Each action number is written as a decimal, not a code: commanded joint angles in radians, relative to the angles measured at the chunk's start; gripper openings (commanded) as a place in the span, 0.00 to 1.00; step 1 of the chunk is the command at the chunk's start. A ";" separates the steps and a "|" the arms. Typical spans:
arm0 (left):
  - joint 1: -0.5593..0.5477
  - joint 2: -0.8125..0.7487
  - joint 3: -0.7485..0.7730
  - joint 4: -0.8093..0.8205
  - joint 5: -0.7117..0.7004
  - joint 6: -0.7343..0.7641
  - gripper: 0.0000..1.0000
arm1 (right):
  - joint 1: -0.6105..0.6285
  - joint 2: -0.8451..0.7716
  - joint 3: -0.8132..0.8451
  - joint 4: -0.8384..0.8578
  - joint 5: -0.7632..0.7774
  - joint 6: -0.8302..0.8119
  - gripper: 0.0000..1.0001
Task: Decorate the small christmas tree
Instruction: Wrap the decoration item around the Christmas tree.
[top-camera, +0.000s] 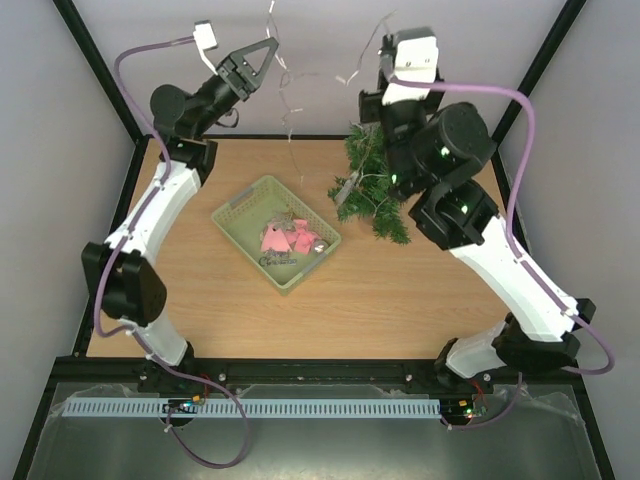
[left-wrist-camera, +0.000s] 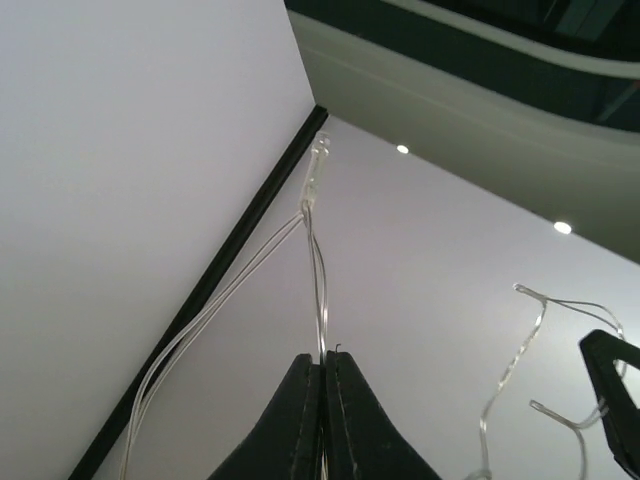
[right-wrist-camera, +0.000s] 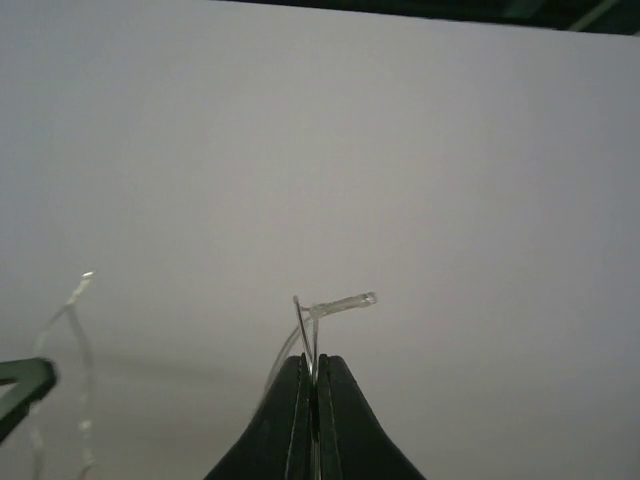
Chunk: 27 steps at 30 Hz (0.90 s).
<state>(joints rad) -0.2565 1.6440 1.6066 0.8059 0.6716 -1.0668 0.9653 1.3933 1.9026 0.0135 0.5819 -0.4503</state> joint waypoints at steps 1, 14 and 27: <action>-0.021 0.114 0.141 0.151 -0.025 -0.109 0.04 | -0.093 0.062 0.149 0.048 0.029 -0.085 0.02; -0.055 0.248 0.196 0.084 0.018 -0.073 0.35 | -0.309 0.261 0.397 0.176 -0.217 -0.089 0.02; -0.058 0.017 -0.091 -0.312 0.037 0.628 0.53 | -0.492 0.366 0.498 0.196 -0.339 0.011 0.02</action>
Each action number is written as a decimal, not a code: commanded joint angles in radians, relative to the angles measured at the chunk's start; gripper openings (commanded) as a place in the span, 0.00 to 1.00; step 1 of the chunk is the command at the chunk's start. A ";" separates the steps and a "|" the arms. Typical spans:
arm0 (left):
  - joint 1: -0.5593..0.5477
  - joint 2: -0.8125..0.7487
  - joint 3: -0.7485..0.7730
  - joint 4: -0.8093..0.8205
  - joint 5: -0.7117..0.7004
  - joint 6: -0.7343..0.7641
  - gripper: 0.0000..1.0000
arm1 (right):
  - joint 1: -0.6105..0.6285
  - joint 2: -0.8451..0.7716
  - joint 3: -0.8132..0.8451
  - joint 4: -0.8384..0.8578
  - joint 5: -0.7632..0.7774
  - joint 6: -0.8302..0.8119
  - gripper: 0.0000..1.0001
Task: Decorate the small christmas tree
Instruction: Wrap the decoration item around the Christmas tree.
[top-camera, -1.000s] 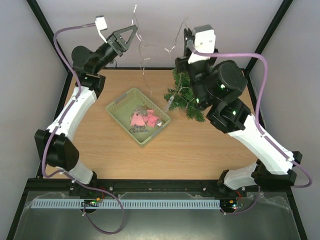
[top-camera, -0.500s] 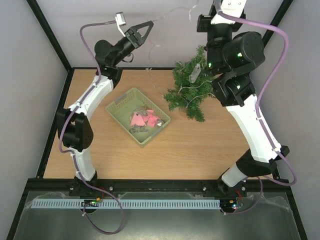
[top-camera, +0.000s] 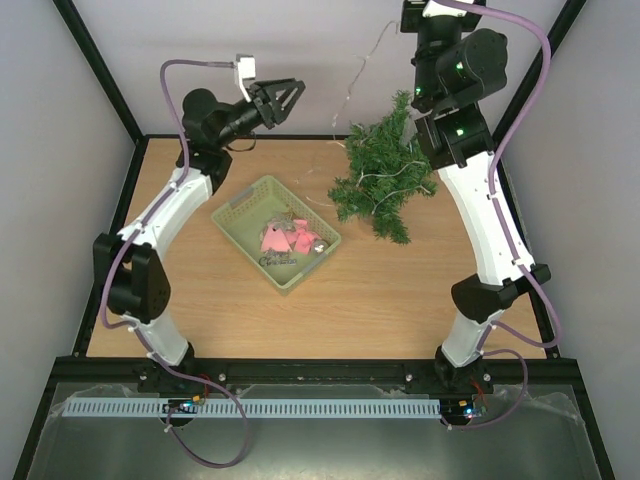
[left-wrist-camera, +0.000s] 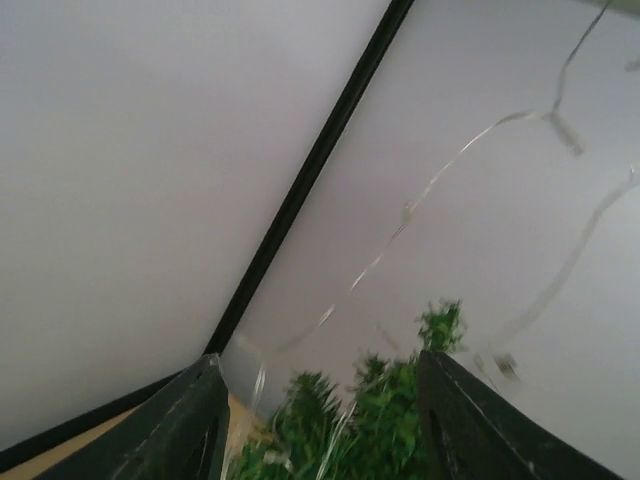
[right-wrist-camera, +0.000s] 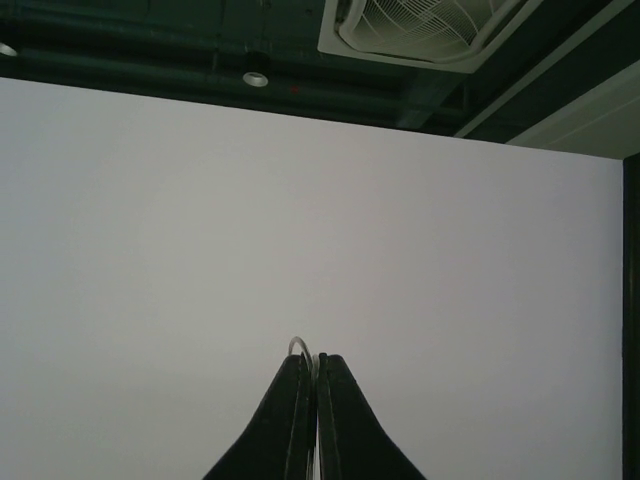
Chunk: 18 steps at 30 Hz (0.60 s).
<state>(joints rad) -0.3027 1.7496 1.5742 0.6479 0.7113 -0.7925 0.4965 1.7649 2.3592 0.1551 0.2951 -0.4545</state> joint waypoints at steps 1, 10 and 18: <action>-0.019 -0.103 -0.079 -0.202 -0.021 0.442 0.54 | -0.034 -0.003 0.045 0.055 -0.055 0.020 0.02; -0.062 -0.092 -0.185 -0.510 -0.082 0.990 0.54 | -0.067 0.005 0.053 0.051 -0.113 0.017 0.02; -0.062 0.002 -0.185 -0.493 -0.060 1.090 0.54 | -0.073 0.008 0.055 0.048 -0.106 -0.054 0.02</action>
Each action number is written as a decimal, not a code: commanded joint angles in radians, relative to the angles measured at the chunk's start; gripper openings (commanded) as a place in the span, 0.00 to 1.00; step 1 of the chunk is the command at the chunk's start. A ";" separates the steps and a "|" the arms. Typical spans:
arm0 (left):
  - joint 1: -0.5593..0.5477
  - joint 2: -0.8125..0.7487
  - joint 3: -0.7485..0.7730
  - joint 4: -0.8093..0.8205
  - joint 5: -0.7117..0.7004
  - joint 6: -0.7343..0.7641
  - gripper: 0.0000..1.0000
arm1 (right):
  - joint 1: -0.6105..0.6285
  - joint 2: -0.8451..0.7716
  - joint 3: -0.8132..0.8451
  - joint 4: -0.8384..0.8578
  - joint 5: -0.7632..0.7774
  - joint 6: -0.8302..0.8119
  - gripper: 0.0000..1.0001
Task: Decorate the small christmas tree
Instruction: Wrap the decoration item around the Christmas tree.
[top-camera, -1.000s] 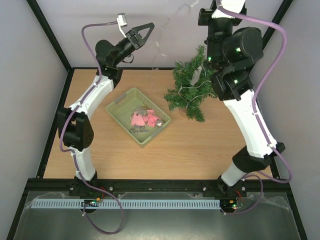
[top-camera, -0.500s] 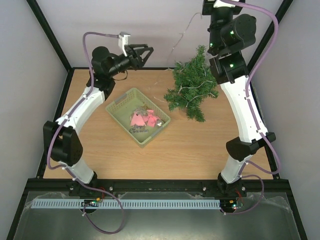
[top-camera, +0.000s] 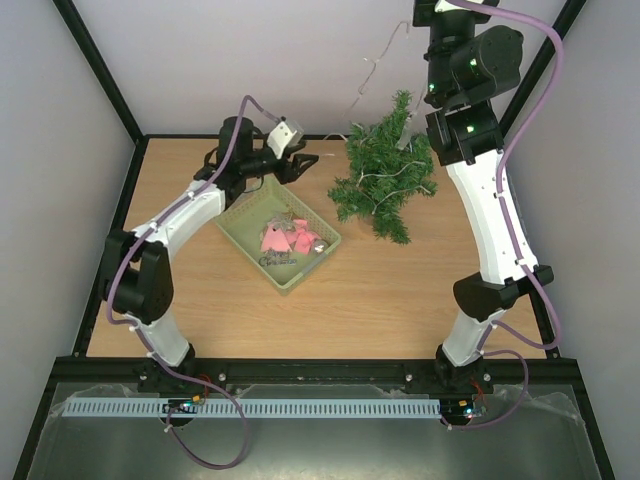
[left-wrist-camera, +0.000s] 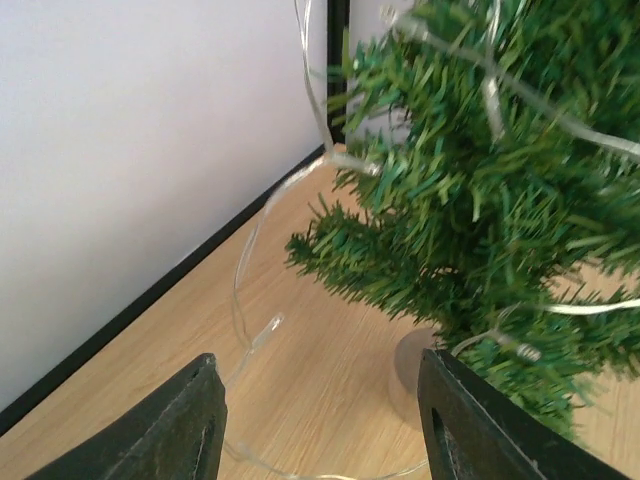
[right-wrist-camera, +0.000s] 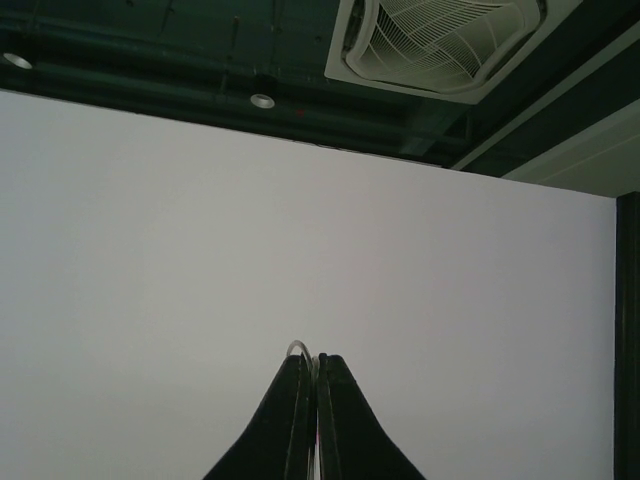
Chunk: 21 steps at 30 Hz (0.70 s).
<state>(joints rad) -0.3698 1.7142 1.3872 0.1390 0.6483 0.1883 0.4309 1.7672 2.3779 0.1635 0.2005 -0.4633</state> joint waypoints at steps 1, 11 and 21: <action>0.005 0.054 0.010 0.019 -0.005 0.111 0.54 | -0.008 0.006 0.037 0.038 -0.010 -0.052 0.02; -0.024 0.201 0.160 0.062 -0.111 0.107 0.54 | -0.009 0.000 0.038 0.035 -0.034 -0.060 0.02; -0.029 0.332 0.258 0.036 -0.071 0.056 0.54 | -0.009 -0.014 0.044 0.060 -0.059 -0.058 0.02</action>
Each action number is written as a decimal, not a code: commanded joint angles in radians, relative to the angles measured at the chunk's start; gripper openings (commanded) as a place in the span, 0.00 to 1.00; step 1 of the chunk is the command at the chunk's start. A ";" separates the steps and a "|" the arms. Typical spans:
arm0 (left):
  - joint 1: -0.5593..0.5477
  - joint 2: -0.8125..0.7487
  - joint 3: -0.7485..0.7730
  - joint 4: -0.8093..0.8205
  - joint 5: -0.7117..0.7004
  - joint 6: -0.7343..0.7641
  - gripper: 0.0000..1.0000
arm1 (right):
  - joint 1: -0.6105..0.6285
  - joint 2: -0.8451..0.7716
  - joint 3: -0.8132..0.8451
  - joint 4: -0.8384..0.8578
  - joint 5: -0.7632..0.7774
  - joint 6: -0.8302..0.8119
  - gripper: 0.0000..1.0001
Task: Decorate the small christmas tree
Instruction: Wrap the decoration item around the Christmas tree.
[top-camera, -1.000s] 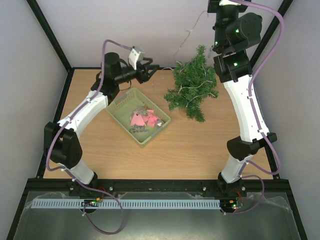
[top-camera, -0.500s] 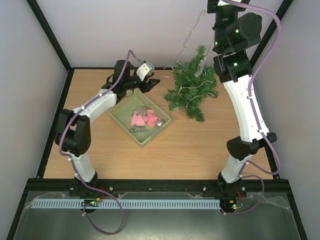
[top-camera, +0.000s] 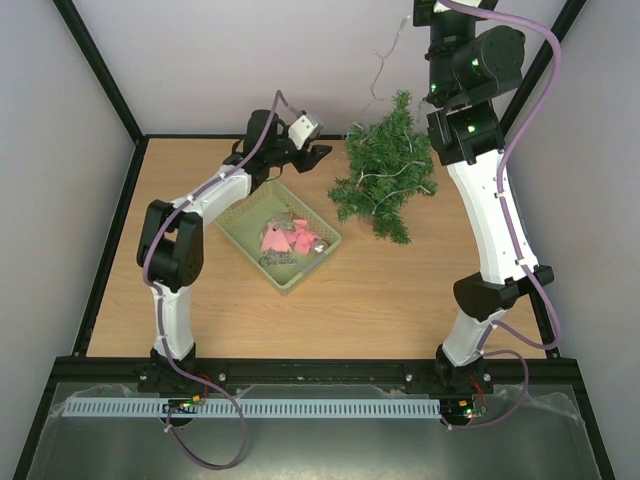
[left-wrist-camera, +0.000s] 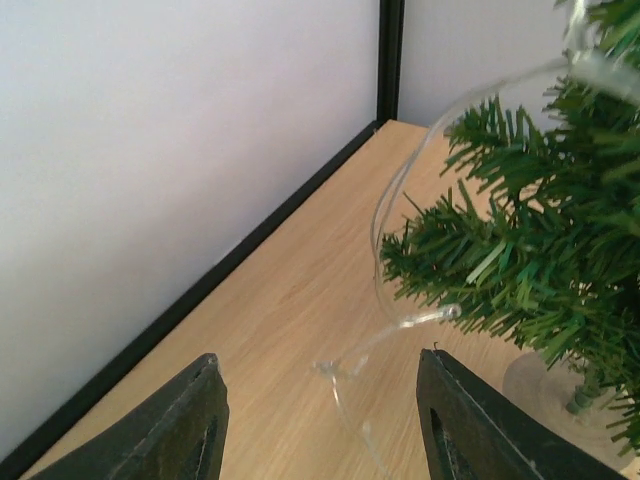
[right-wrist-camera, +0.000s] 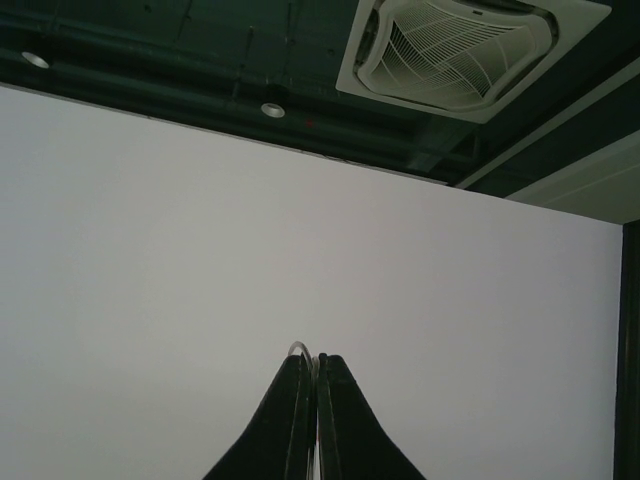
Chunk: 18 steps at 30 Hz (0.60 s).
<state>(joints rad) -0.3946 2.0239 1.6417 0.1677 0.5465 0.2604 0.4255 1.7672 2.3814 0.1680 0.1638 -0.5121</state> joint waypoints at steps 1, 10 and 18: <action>-0.004 0.022 -0.005 0.004 0.035 -0.034 0.53 | -0.004 -0.017 0.041 0.054 -0.025 -0.011 0.02; -0.007 0.033 -0.095 0.004 0.018 -0.317 0.51 | -0.004 -0.017 0.039 0.050 -0.028 -0.020 0.02; -0.021 0.087 -0.062 -0.052 0.059 -0.400 0.50 | -0.004 -0.020 0.042 0.056 -0.026 -0.016 0.02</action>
<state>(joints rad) -0.4038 2.0609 1.5379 0.1646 0.5789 -0.0776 0.4255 1.7672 2.3848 0.1707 0.1493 -0.5179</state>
